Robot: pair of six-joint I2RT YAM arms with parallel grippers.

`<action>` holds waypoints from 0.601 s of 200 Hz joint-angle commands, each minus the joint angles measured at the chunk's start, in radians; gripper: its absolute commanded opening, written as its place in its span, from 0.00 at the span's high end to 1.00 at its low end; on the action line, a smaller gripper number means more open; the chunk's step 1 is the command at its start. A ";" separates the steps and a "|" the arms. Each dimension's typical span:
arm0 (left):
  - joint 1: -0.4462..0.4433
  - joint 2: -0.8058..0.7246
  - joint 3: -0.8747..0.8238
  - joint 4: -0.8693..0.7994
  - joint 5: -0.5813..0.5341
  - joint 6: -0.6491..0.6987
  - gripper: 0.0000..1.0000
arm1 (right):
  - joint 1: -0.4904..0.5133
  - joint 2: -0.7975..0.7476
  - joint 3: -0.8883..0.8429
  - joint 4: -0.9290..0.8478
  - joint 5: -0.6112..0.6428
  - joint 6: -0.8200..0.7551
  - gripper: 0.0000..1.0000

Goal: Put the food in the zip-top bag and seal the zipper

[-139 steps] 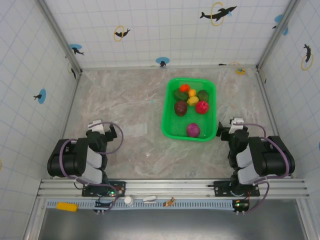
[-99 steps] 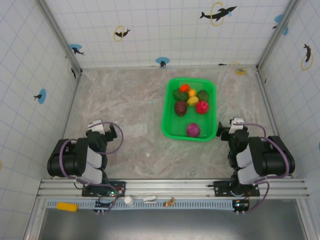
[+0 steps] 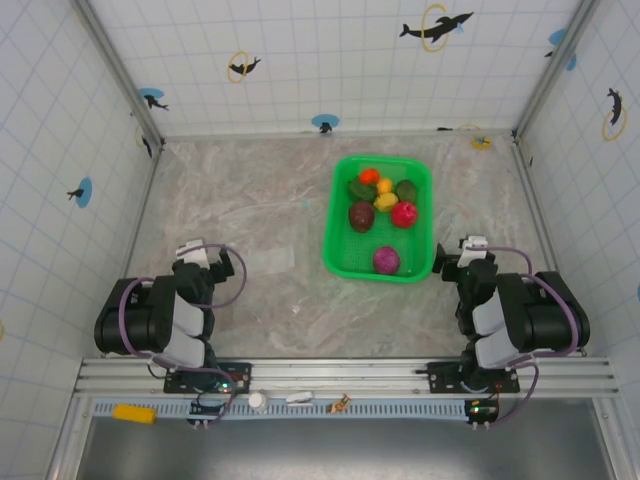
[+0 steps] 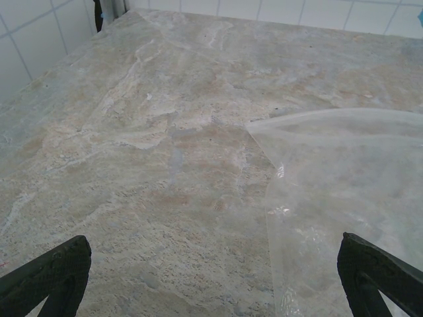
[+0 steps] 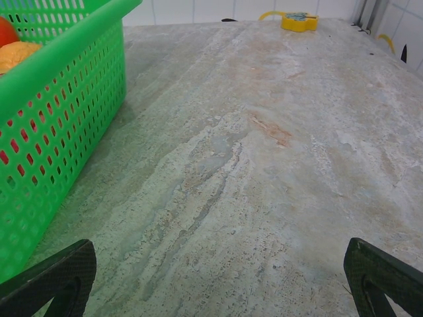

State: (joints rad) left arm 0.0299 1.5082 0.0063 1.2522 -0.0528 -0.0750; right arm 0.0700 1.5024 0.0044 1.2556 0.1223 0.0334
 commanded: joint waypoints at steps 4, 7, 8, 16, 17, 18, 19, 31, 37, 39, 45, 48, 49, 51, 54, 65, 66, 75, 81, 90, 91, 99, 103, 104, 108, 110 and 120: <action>-0.004 0.011 -0.006 0.039 -0.001 0.017 0.02 | -0.008 0.012 -0.021 0.028 -0.016 -0.003 0.01; -0.005 0.012 -0.006 0.039 -0.002 0.016 0.02 | -0.009 0.012 -0.020 0.028 -0.018 -0.002 0.01; -0.005 0.011 -0.006 0.039 -0.002 0.017 0.02 | -0.009 0.012 -0.021 0.027 -0.019 -0.003 0.01; -0.007 0.011 -0.006 0.039 -0.005 0.017 0.02 | -0.011 0.012 -0.020 0.027 -0.021 0.000 0.01; -0.007 0.011 -0.006 0.039 -0.005 0.017 0.02 | -0.012 0.012 -0.020 0.027 -0.022 -0.001 0.01; -0.006 0.011 -0.006 0.039 -0.005 0.018 0.02 | -0.012 0.012 -0.020 0.027 -0.022 0.000 0.01; -0.007 0.011 -0.006 0.039 -0.005 0.018 0.02 | -0.012 0.012 -0.020 0.026 -0.025 0.001 0.01; -0.009 0.011 -0.006 0.041 -0.009 0.017 0.02 | -0.017 0.012 -0.018 0.022 -0.034 0.004 0.01; -0.011 0.010 -0.006 0.041 -0.012 0.017 0.02 | -0.021 0.012 -0.017 0.018 -0.042 0.006 0.01; -0.011 0.010 -0.006 0.040 -0.013 0.017 0.02 | -0.023 0.013 -0.014 0.019 -0.044 0.008 0.01; -0.012 0.011 -0.006 0.040 -0.013 0.020 0.02 | -0.029 0.014 -0.012 0.012 -0.054 0.012 0.01; -0.012 0.011 -0.007 0.041 -0.014 0.020 0.02 | -0.032 0.015 -0.011 0.010 -0.056 0.015 0.01; -0.012 0.011 -0.007 0.041 -0.014 0.020 0.02 | -0.034 0.015 -0.008 0.008 -0.056 0.019 0.01; -0.013 0.010 -0.008 0.042 -0.015 0.020 0.02 | -0.035 0.015 -0.006 0.006 -0.055 0.019 0.01; -0.013 0.010 -0.007 0.042 -0.016 0.020 0.02 | -0.039 0.016 -0.005 0.003 -0.056 0.025 0.01; -0.016 0.010 -0.008 0.045 -0.021 0.021 0.02 | -0.044 0.016 -0.004 0.002 -0.058 0.030 0.01; -0.016 0.010 -0.008 0.045 -0.021 0.021 0.02 | -0.044 0.016 -0.004 0.001 -0.058 0.030 0.01; -0.020 0.009 -0.010 0.049 -0.030 0.023 0.02 | -0.043 0.016 -0.004 0.001 -0.056 0.030 0.01; -0.025 0.010 -0.013 0.052 -0.038 0.024 0.02 | -0.043 0.016 -0.004 0.002 -0.056 0.030 0.01; -0.030 0.010 -0.017 0.058 -0.048 0.029 0.02 | -0.042 0.016 -0.004 0.001 -0.056 0.031 0.01; -0.030 0.009 -0.017 0.059 -0.048 0.029 0.02 | -0.042 0.016 -0.004 0.001 -0.056 0.030 0.01; -0.030 0.009 -0.018 0.063 -0.050 0.029 0.02 | -0.043 0.016 -0.005 0.001 -0.057 0.030 0.01; -0.031 0.007 -0.020 0.065 -0.053 0.029 0.02 | -0.042 0.015 -0.005 0.005 -0.056 0.031 0.01; -0.031 0.007 -0.022 0.066 -0.054 0.030 0.02 | -0.042 0.015 -0.006 0.006 -0.055 0.031 0.01; -0.034 0.007 -0.024 0.069 -0.058 0.031 0.02 | -0.040 0.013 -0.008 0.006 -0.050 0.030 0.01; -0.035 0.007 -0.024 0.071 -0.061 0.031 0.02 | -0.038 0.012 -0.010 0.006 -0.045 0.029 0.01; -0.048 0.005 -0.036 0.099 -0.089 0.037 0.03 | -0.017 0.007 -0.017 0.018 -0.006 0.016 0.01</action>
State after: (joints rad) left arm 0.0017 1.5082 0.0063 1.2728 -0.0914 -0.0624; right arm 0.0315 1.5085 0.0044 1.2472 0.0750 0.0559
